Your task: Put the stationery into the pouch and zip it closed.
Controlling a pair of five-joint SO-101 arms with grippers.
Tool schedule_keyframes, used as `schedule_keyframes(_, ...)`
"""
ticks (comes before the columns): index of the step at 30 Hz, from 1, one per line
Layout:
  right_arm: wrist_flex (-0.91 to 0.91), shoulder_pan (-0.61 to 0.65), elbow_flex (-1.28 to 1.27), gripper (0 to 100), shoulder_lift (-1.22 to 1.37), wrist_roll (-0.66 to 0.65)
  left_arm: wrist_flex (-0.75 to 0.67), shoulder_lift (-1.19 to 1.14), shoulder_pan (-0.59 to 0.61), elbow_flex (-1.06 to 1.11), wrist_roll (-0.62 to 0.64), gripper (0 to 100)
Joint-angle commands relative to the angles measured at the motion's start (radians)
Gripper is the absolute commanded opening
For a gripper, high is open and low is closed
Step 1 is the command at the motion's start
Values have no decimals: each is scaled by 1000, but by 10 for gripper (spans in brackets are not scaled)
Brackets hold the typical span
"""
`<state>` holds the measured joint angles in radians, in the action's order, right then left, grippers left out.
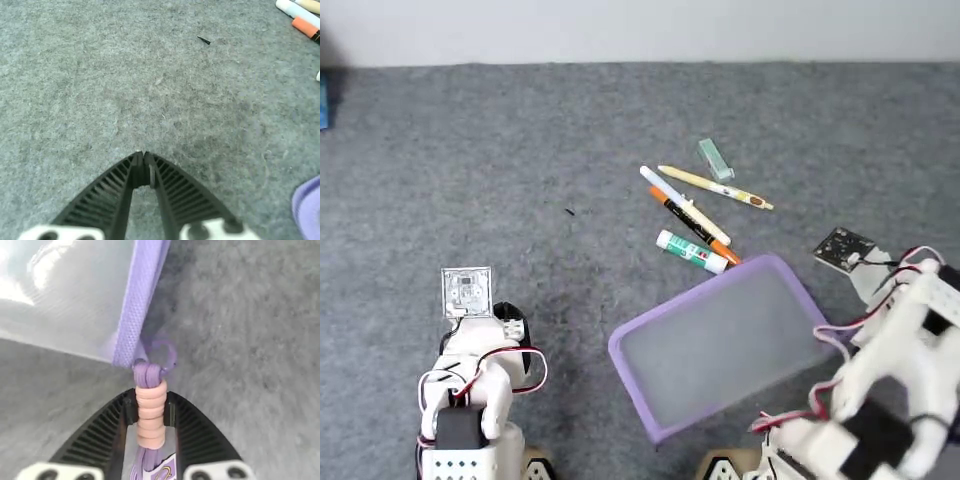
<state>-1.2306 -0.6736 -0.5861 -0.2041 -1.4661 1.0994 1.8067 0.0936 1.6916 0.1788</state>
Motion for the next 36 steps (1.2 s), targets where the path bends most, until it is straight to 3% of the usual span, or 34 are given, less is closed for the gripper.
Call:
schedule_keyframes(1, -165, 24, 18, 9, -214, -9, 3, 11, 2, -8, 8, 14)
schedule_keyframes(5, -367, 91, 18, 9, -443, 9, 3, 11, 2, -8, 8, 14)
schedule_keyframes(10, -549, 251, 43, 9, -777, 129, 3, 11, 2, -8, 8, 14)
schedule_keyframes(15, -562, 415, 160, 9, -1029, 269, 3, 11, 2, -8, 8, 14)
schedule_keyframes(20, -564, 440, 313, 9, -972, 381, 3, 11, 2, -8, 8, 14)
schedule_keyframes(29, -564, 453, 628, 9, -645, 675, 3, 11, -3, -8, 8, 14)
schedule_keyframes(36, -564, 656, 724, 9, -604, 881, 63, 11, 5, -8, 3, 14)
